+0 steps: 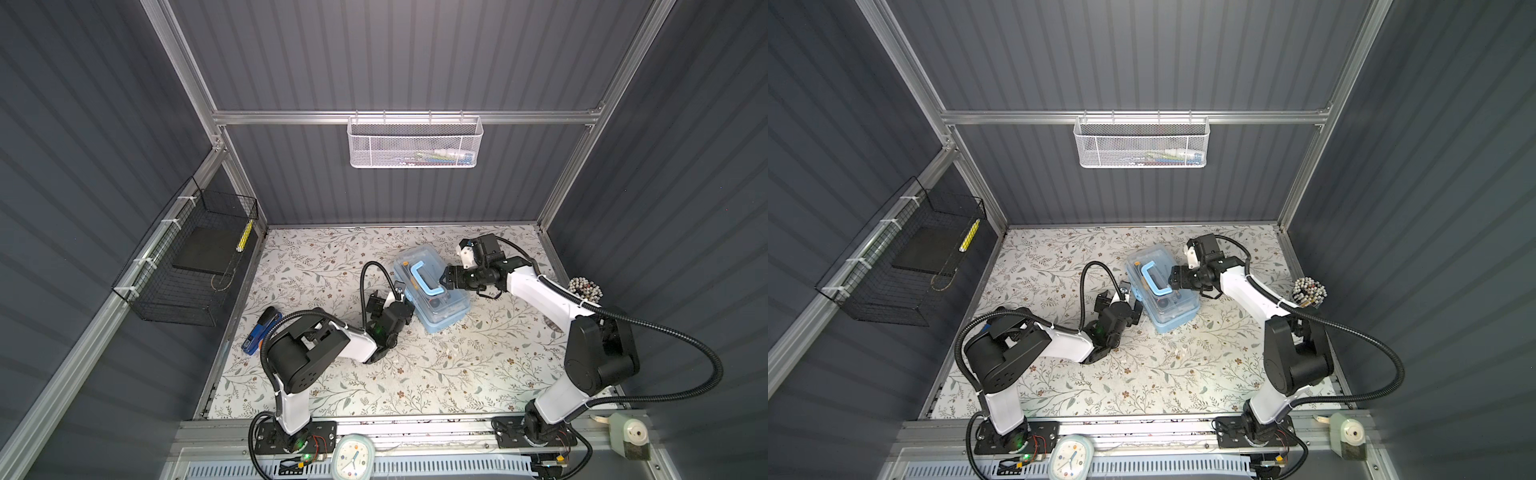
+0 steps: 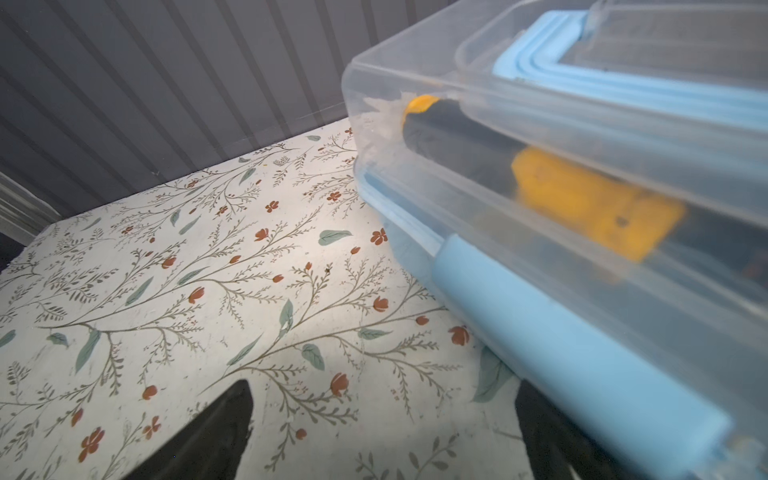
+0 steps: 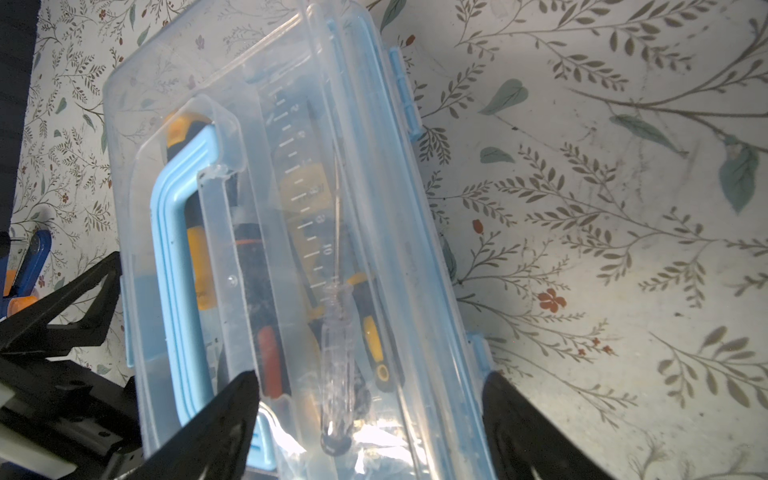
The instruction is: Pack the tool kit
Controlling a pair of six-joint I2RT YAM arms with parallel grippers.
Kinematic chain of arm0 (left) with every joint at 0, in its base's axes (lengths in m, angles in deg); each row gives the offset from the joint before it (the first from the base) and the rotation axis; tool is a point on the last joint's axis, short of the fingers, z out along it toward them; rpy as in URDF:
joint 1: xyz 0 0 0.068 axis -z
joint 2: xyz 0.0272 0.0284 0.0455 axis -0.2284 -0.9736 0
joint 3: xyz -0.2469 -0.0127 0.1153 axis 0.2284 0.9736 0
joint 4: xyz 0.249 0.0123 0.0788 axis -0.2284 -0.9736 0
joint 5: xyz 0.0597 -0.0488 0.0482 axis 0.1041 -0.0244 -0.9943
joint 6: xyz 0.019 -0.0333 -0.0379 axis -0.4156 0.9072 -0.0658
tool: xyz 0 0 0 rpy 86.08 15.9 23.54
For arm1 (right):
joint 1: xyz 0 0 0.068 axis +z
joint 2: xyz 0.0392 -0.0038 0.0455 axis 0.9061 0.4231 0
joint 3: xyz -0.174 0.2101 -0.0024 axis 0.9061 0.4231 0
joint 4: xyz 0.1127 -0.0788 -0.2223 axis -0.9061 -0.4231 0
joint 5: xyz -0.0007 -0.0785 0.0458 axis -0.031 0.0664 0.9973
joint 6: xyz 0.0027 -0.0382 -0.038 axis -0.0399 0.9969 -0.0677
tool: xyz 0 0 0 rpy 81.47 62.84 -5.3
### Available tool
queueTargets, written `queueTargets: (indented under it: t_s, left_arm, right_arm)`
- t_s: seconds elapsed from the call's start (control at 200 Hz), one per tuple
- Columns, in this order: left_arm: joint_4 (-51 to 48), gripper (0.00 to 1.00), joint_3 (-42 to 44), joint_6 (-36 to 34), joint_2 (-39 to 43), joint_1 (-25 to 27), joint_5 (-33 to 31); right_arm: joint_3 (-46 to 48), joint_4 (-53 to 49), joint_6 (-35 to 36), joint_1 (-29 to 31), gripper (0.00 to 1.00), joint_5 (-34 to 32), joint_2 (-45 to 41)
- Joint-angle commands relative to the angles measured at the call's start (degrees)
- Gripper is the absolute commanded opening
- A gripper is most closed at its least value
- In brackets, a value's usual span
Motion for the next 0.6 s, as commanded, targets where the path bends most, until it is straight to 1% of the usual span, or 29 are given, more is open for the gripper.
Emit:
queueTargets:
  t_s: [0.0,0.155,0.385,0.595]
  left_arm:
    - [-0.24,1.00,0.38,-0.99,1.60,0.30,-1.86]
    - [-0.54,1.00,-0.49,-1.11,1.17,0.30,-1.31]
    - [-2.39,1.00,-0.26,-2.55,3.36,0.21,-0.09]
    - [-3.28,1.00,-0.16,-3.28,4.72,-0.55,0.96]
  right_arm:
    - [-1.08,-1.19,0.58,0.32,0.84,-0.90,0.47]
    - [-2.60,-2.50,2.21,1.12,0.84,-4.45,-0.50]
    - [-5.20,-4.35,4.29,2.36,0.82,-8.00,-2.24]
    - [-7.02,-5.43,5.06,4.45,0.82,-9.53,-1.55]
